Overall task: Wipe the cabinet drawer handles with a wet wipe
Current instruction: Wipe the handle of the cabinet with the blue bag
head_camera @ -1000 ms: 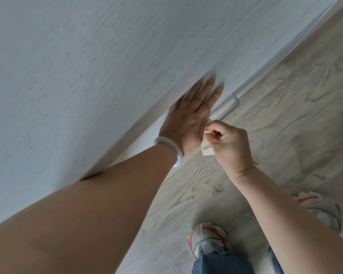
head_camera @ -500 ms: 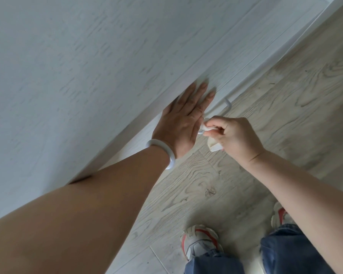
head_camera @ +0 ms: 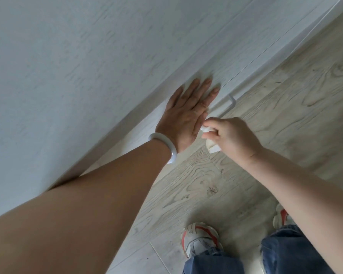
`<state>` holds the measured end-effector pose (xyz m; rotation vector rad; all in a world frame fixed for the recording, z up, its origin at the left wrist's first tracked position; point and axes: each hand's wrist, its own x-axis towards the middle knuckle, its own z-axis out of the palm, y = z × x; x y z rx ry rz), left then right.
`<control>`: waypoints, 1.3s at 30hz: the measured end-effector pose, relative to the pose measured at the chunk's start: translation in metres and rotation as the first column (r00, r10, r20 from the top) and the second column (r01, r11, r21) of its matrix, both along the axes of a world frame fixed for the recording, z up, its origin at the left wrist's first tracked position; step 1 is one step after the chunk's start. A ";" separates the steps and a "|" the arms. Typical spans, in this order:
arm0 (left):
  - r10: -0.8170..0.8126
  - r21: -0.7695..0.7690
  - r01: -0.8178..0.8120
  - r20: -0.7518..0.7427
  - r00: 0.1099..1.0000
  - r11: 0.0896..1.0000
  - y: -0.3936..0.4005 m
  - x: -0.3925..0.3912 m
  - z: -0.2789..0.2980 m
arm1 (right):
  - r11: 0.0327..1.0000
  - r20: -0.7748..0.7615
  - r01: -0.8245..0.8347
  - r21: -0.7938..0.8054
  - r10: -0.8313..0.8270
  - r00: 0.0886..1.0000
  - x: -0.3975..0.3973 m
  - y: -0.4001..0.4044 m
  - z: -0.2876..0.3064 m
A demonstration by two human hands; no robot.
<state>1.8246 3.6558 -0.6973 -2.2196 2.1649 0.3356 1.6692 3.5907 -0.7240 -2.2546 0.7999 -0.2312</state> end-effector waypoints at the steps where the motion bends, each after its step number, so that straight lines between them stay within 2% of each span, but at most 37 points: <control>1: -0.013 0.007 0.013 -0.013 1.000 1.000 -0.001 0.001 0.001 | 1.000 0.004 -0.026 0.004 0.026 1.000 0.001 0.003 -0.001; 3: -0.003 0.029 0.003 -0.030 1.000 1.000 0.001 0.007 0.001 | 0.999 0.037 -0.038 0.022 0.037 0.999 0.000 0.003 -0.002; 6: 0.191 0.044 -0.192 0.014 0.981 0.981 0.017 0.022 -0.001 | 0.998 0.089 -0.037 0.055 0.032 0.996 0.001 0.007 -0.003; 10: 0.310 0.026 -0.311 0.044 0.950 0.950 0.028 0.011 -0.005 | 0.998 -0.031 0.039 0.054 -0.038 0.999 0.009 0.021 -0.003; 13: 0.397 0.014 -0.398 0.047 0.917 0.917 0.023 -0.003 -0.006 | 0.996 -0.079 -0.077 -0.045 0.074 0.994 0.004 0.007 0.005; 15: 0.413 0.020 -0.415 0.045 0.909 0.910 0.023 -0.004 -0.005 | 0.985 -0.093 -0.139 -0.098 0.130 0.987 -0.003 -0.013 0.010; 19: 0.440 0.043 -0.441 0.028 0.898 0.897 0.024 -0.007 -0.005 | 1.000 -0.117 0.002 -0.019 -0.005 0.993 -0.006 -0.028 0.015; 22: 0.462 0.097 -0.457 -0.033 0.886 0.884 0.022 -0.008 0.000 | 0.997 -0.196 -0.081 -0.013 0.077 0.978 0.011 0.004 0.011; 26: 0.461 0.088 -0.455 -0.057 0.886 0.886 0.023 -0.006 0.002 | 0.992 -0.163 -0.130 0.007 0.129 0.978 0.003 -0.006 0.015; 30: 0.445 0.069 -0.443 -0.014 0.895 0.894 0.023 -0.008 -0.001 | 0.993 -0.171 0.045 0.113 -0.025 0.985 -0.014 -0.061 0.016; 32: 0.452 0.077 -0.449 -0.021 0.892 0.890 0.023 -0.007 -0.002 | 0.988 -0.197 0.082 0.134 -0.054 0.979 -0.009 -0.056 0.013; 34: 0.456 0.087 -0.452 -0.035 0.889 0.888 0.023 -0.007 -0.001 | 0.991 -0.177 0.038 0.129 -0.015 0.984 -0.003 -0.035 0.013; 36: 0.457 0.087 -0.453 -0.035 0.889 0.887 0.023 -0.007 0.000 | 0.990 -0.162 -0.094 0.102 0.110 0.981 -0.002 -0.024 0.015; 39: 0.449 0.080 -0.446 -0.015 0.894 0.891 0.022 -0.008 0.000 | 0.982 -0.168 -0.185 0.048 0.191 0.967 -0.007 -0.042 0.014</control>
